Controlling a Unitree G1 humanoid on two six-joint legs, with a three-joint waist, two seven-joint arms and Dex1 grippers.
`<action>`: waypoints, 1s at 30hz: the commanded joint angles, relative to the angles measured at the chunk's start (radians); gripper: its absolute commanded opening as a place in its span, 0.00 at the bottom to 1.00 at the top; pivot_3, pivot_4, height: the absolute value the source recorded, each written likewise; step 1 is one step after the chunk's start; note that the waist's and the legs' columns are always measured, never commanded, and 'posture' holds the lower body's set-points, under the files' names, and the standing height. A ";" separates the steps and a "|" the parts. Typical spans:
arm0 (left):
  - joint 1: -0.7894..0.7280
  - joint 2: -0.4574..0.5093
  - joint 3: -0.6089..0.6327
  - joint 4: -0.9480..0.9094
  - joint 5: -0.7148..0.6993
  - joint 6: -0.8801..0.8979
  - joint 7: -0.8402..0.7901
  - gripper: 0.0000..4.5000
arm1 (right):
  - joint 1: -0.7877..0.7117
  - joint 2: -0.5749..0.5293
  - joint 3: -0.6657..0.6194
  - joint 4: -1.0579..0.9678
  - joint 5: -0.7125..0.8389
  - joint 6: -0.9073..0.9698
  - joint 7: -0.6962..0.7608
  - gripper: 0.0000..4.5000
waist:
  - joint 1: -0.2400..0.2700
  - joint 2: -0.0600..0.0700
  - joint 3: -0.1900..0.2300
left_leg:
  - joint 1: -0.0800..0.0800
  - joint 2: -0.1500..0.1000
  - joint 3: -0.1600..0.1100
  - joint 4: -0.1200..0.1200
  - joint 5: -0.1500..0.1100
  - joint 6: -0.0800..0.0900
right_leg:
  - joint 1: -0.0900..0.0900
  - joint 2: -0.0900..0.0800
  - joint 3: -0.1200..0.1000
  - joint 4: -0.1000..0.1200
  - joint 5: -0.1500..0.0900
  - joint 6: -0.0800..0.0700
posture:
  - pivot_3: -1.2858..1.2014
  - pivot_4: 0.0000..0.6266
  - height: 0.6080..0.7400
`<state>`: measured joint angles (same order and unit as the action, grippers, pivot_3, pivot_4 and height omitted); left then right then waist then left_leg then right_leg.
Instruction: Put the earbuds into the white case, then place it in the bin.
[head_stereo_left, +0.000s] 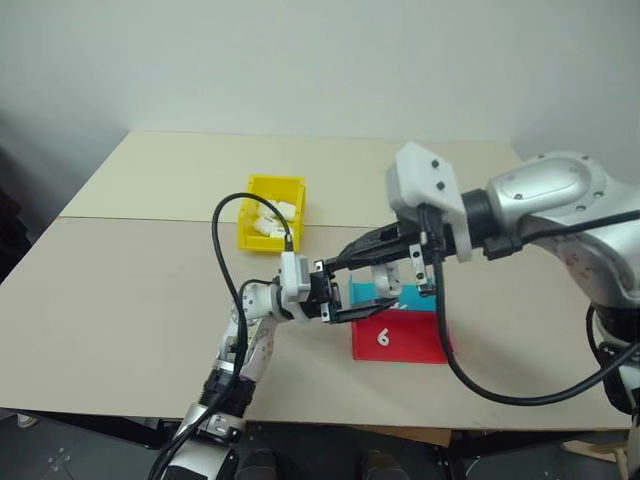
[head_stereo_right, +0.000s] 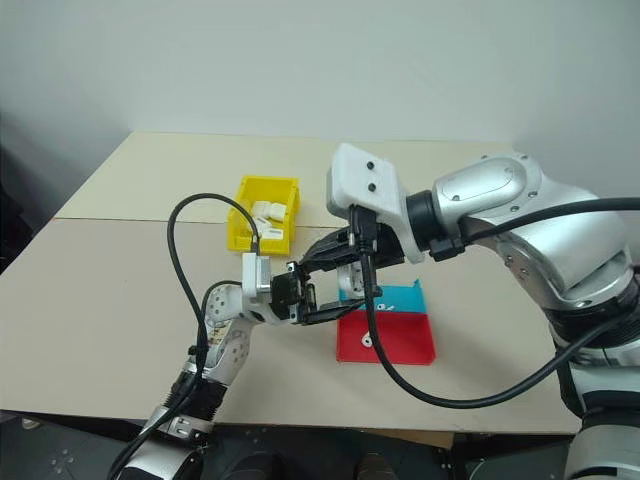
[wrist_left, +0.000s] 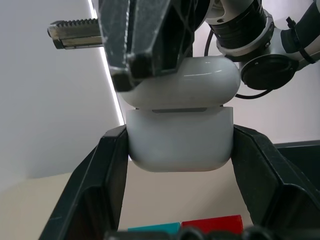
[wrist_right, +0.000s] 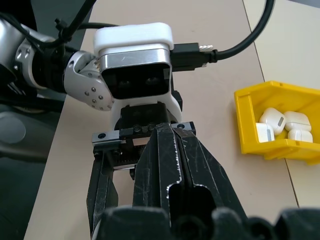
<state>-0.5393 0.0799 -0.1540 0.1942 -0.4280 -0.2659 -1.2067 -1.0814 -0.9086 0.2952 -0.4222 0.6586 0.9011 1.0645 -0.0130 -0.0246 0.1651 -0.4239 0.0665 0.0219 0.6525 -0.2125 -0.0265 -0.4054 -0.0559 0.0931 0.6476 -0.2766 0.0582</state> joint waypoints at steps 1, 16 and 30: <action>-0.013 -0.002 0.014 -0.035 -0.024 -0.032 -0.002 0.62 | 0.012 -0.027 -0.024 -0.008 -0.045 -0.030 0.033 0.00 | -0.001 0.000 0.000 | 0.000 0.000 0.000 0.000 0.000 0.000 | 0.000 0.000 0.000 0.000 0.000 0.000 | 0.52 0.24 1.00; 0.006 -0.004 0.040 -0.045 -0.028 -0.050 0.028 0.62 | -0.012 0.053 -0.332 0.072 0.054 -0.057 -0.033 0.00 | 0.000 0.000 0.000 | 0.000 0.000 0.000 0.001 0.000 0.000 | 0.000 0.000 0.000 0.001 0.000 0.000 | 0.52 0.24 1.00; -0.294 0.083 0.192 -0.066 0.405 0.483 0.985 0.62 | 0.426 0.220 -0.765 -0.142 0.365 0.028 -0.491 0.00 | 0.013 0.001 -0.001 | 0.000 -0.001 -0.004 0.005 -0.002 0.003 | 0.003 0.000 -0.002 0.002 0.001 0.002 | 0.52 0.24 1.00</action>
<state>-0.8064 0.1600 0.0415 0.0843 -0.0792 0.2009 -0.2936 -0.6575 -0.6896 -0.4447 -0.5143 0.9970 0.9468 0.6013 0.0004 -0.0241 0.1644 -0.4245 0.0651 0.0178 0.6579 -0.2140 -0.0239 -0.4019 -0.0561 0.0906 0.6491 -0.2754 0.0599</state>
